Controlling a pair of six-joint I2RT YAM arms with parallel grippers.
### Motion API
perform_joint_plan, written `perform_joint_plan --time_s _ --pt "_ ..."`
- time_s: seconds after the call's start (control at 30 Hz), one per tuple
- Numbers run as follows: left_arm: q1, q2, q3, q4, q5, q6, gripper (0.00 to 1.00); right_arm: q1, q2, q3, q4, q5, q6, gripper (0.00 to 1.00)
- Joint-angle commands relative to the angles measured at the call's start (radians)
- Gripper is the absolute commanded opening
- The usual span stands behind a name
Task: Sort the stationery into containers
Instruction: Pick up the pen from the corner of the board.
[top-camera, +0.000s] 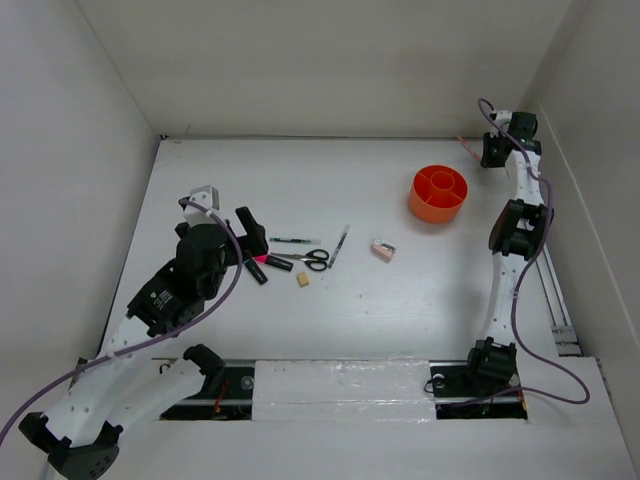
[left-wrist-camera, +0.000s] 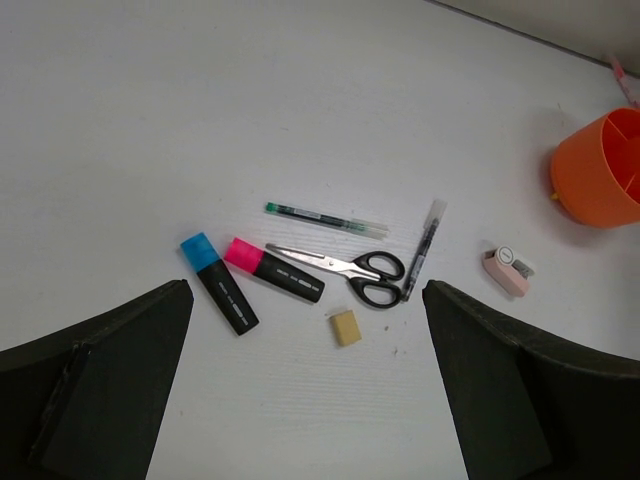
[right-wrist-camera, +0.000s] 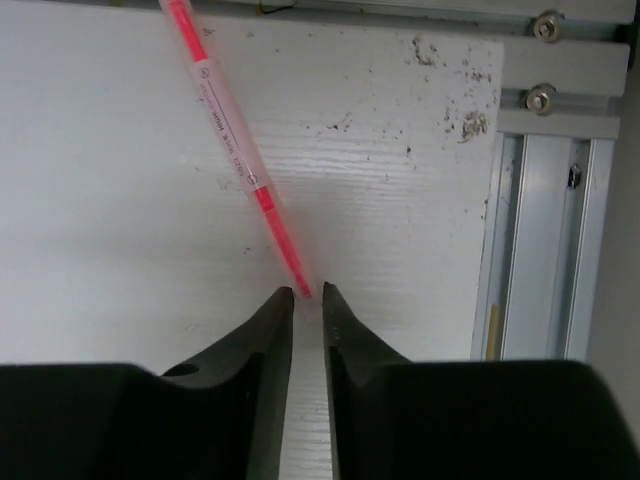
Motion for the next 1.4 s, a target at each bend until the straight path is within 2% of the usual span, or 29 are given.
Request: perform_joint_plan --time_s 0.0,0.07,0.13,0.23,0.37,0.43,0.5,0.7,0.97,1.03,1.27,1.37 --pt "0.0 -0.037 -0.011 0.013 -0.023 -0.008 1.0 0.004 -0.027 -0.016 0.037 0.006 -0.008 0.24" --pt "0.0 -0.047 -0.011 0.013 -0.023 -0.008 1.0 0.004 -0.028 -0.002 0.037 0.006 -0.008 0.37" --pt "0.0 -0.056 -0.011 0.013 -0.023 -0.008 1.0 0.004 -0.017 0.009 0.037 0.017 -0.008 0.37" --pt "0.0 -0.056 -0.011 0.013 -0.023 -0.008 1.0 0.013 -0.017 0.009 0.037 0.029 -0.008 0.51" --pt "0.0 -0.056 -0.011 0.013 -0.023 -0.008 1.0 0.022 0.003 0.021 0.026 0.032 -0.008 0.52" --pt "0.0 -0.056 -0.011 0.013 -0.023 -0.008 1.0 0.022 0.003 0.03 0.026 0.02 -0.017 0.45" --pt "0.0 -0.056 -0.011 0.013 -0.023 -0.008 1.0 0.022 0.012 0.039 0.014 0.011 -0.026 0.43" --pt "0.0 -0.056 -0.011 0.013 -0.032 -0.008 1.0 0.022 0.012 0.039 0.005 -0.012 -0.047 0.25" --pt "0.0 -0.077 -0.011 0.013 -0.041 -0.008 1.0 0.042 0.012 0.039 -0.006 0.007 -0.067 0.11" --pt "0.0 -0.077 -0.011 0.013 -0.041 -0.008 1.0 0.042 0.012 0.039 -0.006 0.007 -0.067 0.03" --pt "0.0 -0.086 -0.011 0.013 -0.05 -0.017 1.0 0.051 -0.037 -0.029 -0.026 -0.04 -0.122 0.0" --pt "0.0 -0.087 -0.011 0.013 -0.051 -0.017 1.0 0.051 -0.048 -0.082 -0.035 -0.003 -0.135 0.0"
